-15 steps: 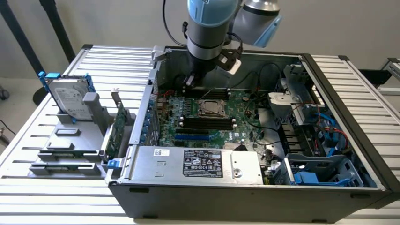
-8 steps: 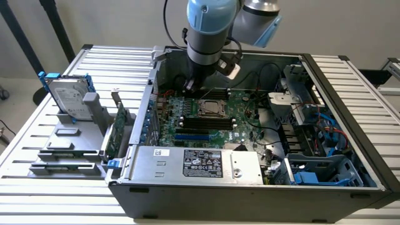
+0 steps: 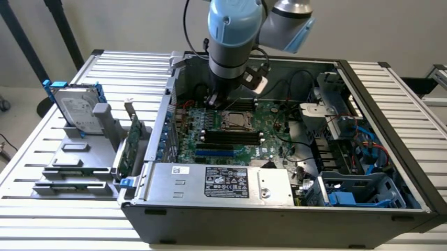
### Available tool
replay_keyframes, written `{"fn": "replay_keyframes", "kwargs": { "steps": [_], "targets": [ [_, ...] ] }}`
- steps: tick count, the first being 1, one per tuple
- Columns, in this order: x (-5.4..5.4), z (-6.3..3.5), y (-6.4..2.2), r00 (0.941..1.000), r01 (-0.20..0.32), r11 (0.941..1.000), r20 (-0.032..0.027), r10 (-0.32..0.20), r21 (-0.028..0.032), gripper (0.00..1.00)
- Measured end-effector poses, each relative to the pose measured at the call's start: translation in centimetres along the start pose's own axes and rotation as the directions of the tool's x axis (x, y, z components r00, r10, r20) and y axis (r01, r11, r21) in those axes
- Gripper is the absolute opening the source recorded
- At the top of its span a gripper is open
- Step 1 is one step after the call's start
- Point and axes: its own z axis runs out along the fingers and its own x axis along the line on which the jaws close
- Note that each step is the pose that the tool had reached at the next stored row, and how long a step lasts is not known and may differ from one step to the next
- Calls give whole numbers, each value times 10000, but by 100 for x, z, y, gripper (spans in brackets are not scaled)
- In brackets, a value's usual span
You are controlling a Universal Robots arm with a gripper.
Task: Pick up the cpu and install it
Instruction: 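Close the cpu cover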
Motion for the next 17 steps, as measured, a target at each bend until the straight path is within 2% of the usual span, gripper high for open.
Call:
{"fn": "replay_keyframes", "kwargs": {
  "steps": [3, 5, 14, 17],
  "targets": [
    [-15, 30, 9, 10000, 25, 10000, 1, -25, -62, 11],
    [-23, 49, 14, 10000, 37, 9999, 22, -37, -105, 11],
    [-48, 143, 29, 9997, 93, 9993, 213, -85, -349, 11],
    [-21, 178, 13, 9996, 102, 9992, 266, -92, -399, 11]
  ]
}}
